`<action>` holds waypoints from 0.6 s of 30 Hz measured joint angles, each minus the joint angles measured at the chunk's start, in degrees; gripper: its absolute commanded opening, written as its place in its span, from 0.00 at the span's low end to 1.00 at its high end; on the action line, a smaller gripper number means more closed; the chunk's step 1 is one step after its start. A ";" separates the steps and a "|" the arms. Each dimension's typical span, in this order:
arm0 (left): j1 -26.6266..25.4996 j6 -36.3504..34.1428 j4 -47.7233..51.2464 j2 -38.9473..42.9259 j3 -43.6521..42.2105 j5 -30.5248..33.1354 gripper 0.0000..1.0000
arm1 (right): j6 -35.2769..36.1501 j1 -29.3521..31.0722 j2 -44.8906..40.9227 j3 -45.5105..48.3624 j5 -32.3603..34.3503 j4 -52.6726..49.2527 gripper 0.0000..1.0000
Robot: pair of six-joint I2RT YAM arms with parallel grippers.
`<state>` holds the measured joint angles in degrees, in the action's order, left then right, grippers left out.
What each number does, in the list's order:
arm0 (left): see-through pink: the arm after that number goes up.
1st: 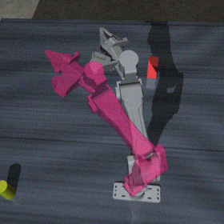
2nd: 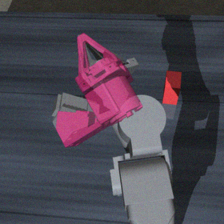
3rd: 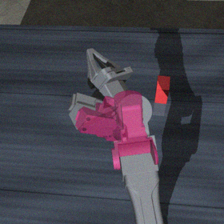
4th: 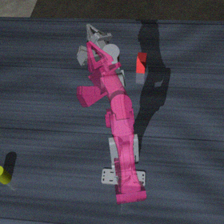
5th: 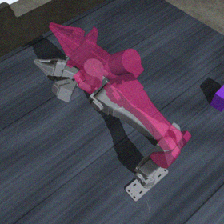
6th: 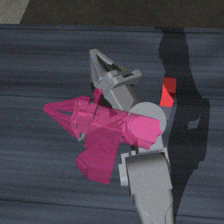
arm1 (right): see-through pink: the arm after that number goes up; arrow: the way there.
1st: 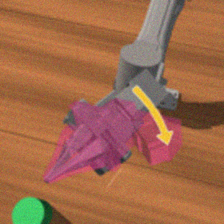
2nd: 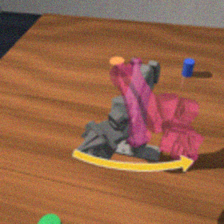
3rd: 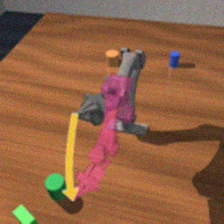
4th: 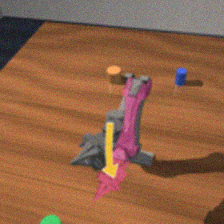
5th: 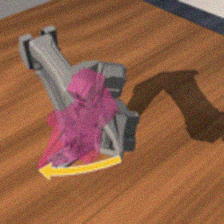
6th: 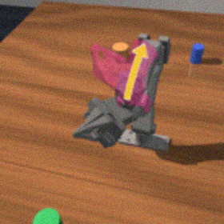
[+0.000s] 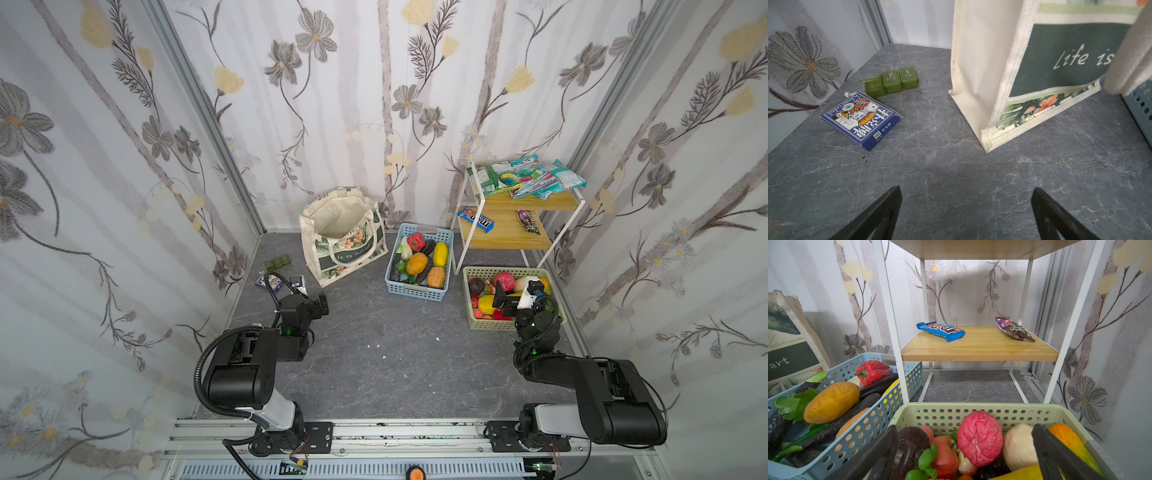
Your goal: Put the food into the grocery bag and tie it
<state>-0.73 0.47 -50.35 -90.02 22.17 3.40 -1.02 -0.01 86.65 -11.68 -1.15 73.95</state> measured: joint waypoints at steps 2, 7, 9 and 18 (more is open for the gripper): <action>0.07 0.00 0.04 0.00 0.07 -0.02 1.00 | 0.00 0.00 0.00 0.00 -0.02 0.00 1.00; 1.92 1.27 2.97 2.67 0.55 -0.61 1.00 | -0.02 0.00 -0.61 -0.31 0.00 -0.94 1.00; 2.62 2.10 6.43 6.05 2.32 -0.13 1.00 | 0.00 0.02 -3.19 -2.19 0.00 -5.22 1.00; 3.37 2.32 28.22 16.31 15.30 -1.18 1.00 | -1.84 4.55 -18.88 -12.94 2.58 -28.04 1.00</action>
<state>2.63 2.79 -22.13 -73.71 37.47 2.22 -2.85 4.54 67.77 -24.62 1.43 45.91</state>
